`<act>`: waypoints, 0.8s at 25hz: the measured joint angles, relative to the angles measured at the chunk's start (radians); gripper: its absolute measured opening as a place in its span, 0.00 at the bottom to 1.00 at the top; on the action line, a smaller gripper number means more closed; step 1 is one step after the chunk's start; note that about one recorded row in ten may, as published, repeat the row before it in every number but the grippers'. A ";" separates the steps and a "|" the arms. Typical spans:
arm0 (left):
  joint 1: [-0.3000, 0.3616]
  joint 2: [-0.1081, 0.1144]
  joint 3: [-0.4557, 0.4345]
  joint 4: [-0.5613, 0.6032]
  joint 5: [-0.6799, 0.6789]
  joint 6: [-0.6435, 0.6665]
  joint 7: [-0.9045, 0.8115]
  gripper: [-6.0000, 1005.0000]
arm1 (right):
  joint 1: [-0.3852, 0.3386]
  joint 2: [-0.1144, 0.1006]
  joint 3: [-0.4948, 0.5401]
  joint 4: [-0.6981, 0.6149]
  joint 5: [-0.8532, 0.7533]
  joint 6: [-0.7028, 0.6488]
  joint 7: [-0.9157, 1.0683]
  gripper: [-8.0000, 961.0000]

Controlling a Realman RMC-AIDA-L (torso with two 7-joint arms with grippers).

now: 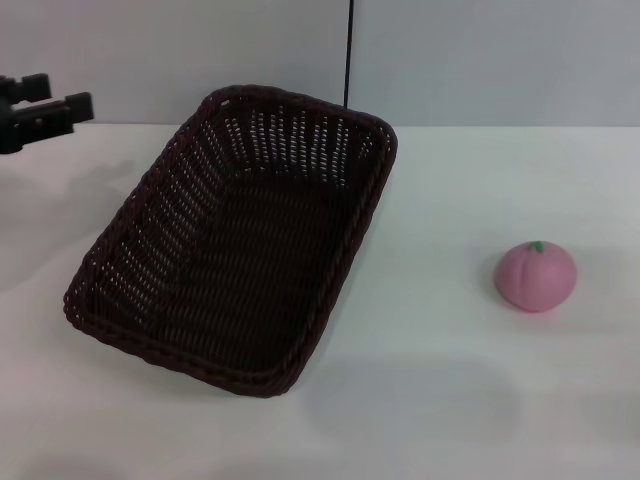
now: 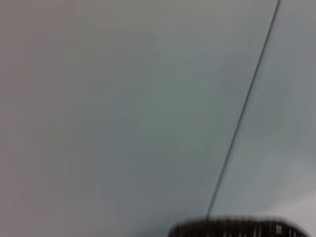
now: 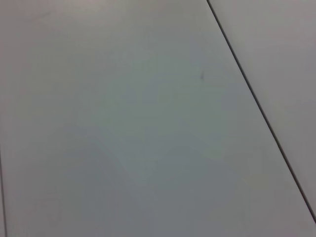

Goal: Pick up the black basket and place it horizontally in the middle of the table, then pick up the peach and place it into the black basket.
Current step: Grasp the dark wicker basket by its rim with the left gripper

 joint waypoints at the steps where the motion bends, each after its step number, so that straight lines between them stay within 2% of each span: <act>1: -0.017 0.000 0.000 0.024 0.040 0.018 -0.033 0.63 | 0.000 0.000 0.000 0.000 0.001 0.003 0.000 0.76; 5: -0.122 -0.001 0.004 0.125 0.261 0.116 -0.196 0.63 | -0.001 0.001 0.001 -0.005 0.002 0.018 -0.001 0.76; 9: -0.203 -0.008 0.044 0.148 0.458 0.186 -0.283 0.62 | -0.001 0.004 0.002 -0.009 0.002 0.026 -0.002 0.76; 14: -0.228 -0.008 0.145 0.157 0.520 0.202 -0.400 0.62 | -0.003 0.006 0.002 -0.011 0.002 0.026 -0.002 0.76; 20: -0.232 -0.012 0.262 0.138 0.587 0.112 -0.484 0.61 | -0.003 0.015 0.002 -0.018 0.000 0.025 0.000 0.76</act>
